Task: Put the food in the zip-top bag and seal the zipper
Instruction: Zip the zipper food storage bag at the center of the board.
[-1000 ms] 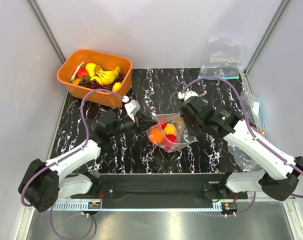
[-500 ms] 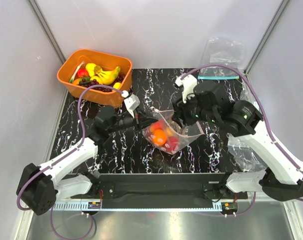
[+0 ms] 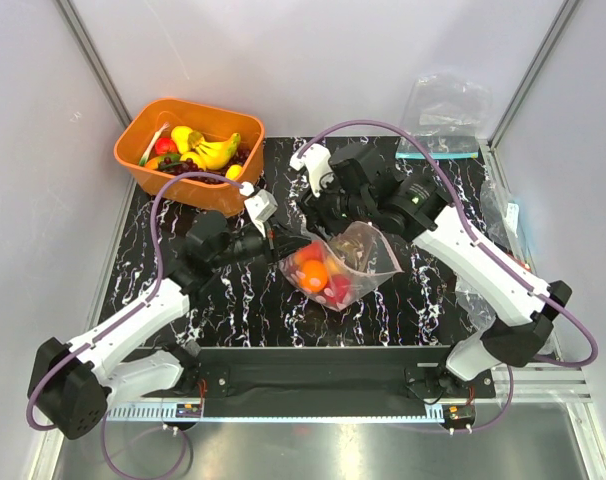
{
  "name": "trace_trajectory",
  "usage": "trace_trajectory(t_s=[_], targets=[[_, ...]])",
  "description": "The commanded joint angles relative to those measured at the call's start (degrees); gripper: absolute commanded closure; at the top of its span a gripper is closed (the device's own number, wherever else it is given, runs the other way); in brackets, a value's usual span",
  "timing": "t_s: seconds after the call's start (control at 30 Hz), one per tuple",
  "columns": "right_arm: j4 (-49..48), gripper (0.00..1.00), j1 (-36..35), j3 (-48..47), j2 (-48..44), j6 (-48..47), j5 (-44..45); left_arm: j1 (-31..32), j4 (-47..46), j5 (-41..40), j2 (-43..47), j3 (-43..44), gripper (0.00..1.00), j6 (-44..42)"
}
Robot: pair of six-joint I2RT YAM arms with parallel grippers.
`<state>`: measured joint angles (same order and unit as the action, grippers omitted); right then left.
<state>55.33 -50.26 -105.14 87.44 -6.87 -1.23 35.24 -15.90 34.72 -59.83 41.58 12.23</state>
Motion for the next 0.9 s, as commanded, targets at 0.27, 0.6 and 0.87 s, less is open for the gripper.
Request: trace_trajectory(t_s=[0.27, 0.6, 0.87], targets=[[-5.1, 0.49, -1.0, -0.2, -2.5, -3.1, -3.6, 0.4, -2.3, -0.7, 2.1, 3.7, 1.0, -1.0], [-3.4, 0.93, -1.0, -2.2, -0.4, -2.4, -2.2, 0.4, -0.8, -2.4, 3.1, 3.8, 1.0, -1.3], [-4.1, 1.0, -1.0, -0.5, -4.8, -1.9, -9.9, 0.4, -2.9, -6.1, 6.2, 2.5, 0.4, -0.2]])
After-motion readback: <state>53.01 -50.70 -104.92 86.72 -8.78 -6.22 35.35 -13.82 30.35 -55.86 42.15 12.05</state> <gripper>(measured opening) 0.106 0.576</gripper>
